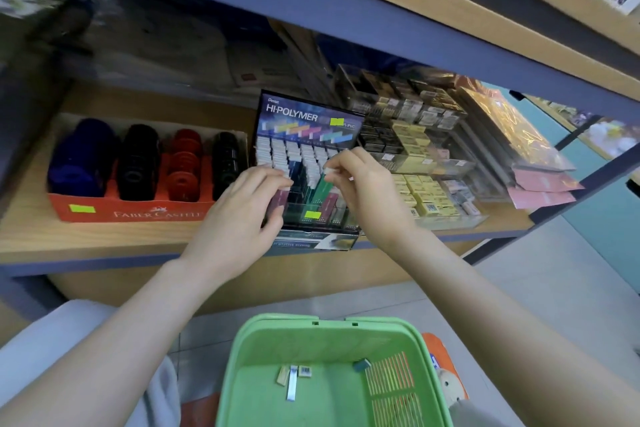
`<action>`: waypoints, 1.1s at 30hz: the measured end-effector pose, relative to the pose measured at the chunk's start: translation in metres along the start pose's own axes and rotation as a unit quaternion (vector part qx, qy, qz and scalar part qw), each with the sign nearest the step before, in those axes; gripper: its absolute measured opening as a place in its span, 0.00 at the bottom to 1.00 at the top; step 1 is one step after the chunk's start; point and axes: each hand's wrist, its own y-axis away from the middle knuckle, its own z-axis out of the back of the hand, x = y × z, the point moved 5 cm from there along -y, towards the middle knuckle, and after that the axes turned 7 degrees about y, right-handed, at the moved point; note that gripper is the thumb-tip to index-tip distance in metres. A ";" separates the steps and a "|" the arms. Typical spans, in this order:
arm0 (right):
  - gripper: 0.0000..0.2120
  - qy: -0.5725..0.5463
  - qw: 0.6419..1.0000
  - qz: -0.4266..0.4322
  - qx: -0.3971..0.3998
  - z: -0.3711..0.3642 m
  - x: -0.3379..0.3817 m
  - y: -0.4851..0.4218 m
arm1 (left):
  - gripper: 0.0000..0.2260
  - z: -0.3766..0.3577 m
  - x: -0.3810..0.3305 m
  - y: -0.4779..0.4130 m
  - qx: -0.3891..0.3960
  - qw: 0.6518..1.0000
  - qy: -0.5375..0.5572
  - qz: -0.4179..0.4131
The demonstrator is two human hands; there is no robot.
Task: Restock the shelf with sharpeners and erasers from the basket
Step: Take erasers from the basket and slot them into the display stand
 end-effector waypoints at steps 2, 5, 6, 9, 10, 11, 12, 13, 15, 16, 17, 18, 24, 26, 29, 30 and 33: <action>0.03 -0.030 0.999 -0.019 0.013 0.001 -0.003 -0.003 | 0.16 0.000 0.000 0.000 0.002 1.000 0.002 0.002; 0.02 -0.038 0.998 -0.022 0.046 0.002 -0.006 -0.010 | 0.17 0.000 -0.001 0.000 0.007 1.000 0.003 0.007; 0.02 -0.025 0.998 -0.011 0.049 0.002 -0.006 -0.011 | 0.17 0.000 -0.001 0.001 0.009 1.000 -0.003 0.005; 0.04 0.001 0.997 0.025 0.070 -0.002 -0.002 -0.009 | 0.16 -0.001 -0.004 0.002 0.016 1.000 -0.026 -0.001; 0.04 0.009 0.996 0.033 0.081 -0.004 0.000 -0.008 | 0.15 -0.001 -0.004 0.002 0.016 0.999 -0.028 0.000; 0.05 0.015 0.995 0.032 0.091 -0.005 0.000 -0.008 | 0.15 -0.002 -0.004 0.002 0.016 0.999 -0.028 0.001; 0.05 0.019 0.995 0.026 0.097 -0.006 0.000 -0.008 | 0.16 -0.002 -0.003 0.002 0.014 1.000 -0.027 0.002; 0.05 0.017 0.995 0.015 0.095 -0.007 -0.001 -0.008 | 0.16 -0.002 -0.003 0.002 0.013 1.000 -0.026 0.002; 0.05 0.013 0.997 0.005 0.072 -0.010 -0.002 -0.005 | 0.18 -0.002 -0.003 0.001 0.009 1.000 -0.022 0.003; 0.04 0.019 0.998 0.009 0.056 -0.012 -0.002 -0.002 | 0.18 -0.002 -0.003 0.001 0.006 1.000 -0.019 0.004; 0.04 0.030 0.999 0.014 0.041 -0.014 -0.001 0.001 | 0.18 -0.002 -0.003 0.001 0.004 1.000 -0.018 0.004; 0.03 0.040 0.999 0.017 0.024 -0.016 -0.001 0.004 | 0.18 -0.001 -0.003 0.001 0.003 1.000 -0.019 0.002; 0.07 0.123 0.989 0.062 -0.046 -0.015 0.009 0.021 | 0.19 0.000 -0.003 0.002 0.009 0.999 -0.037 -0.008; 0.12 0.147 0.986 0.070 -0.037 -0.017 0.010 0.034 | 0.19 0.003 -0.007 0.008 -0.009 0.997 -0.067 -0.031; 0.12 0.122 0.990 0.050 -0.056 -0.014 0.008 0.066 | 0.14 0.006 -0.018 0.027 -0.053 0.990 -0.092 -0.092; 0.11 0.110 0.991 0.044 -0.065 -0.014 0.005 0.080 | 0.14 0.003 -0.022 0.037 -0.056 0.988 -0.094 -0.110; 0.07 0.082 0.996 0.015 -0.031 -0.036 -0.013 0.132 | 0.13 -0.023 -0.019 0.070 0.002 0.991 -0.081 -0.109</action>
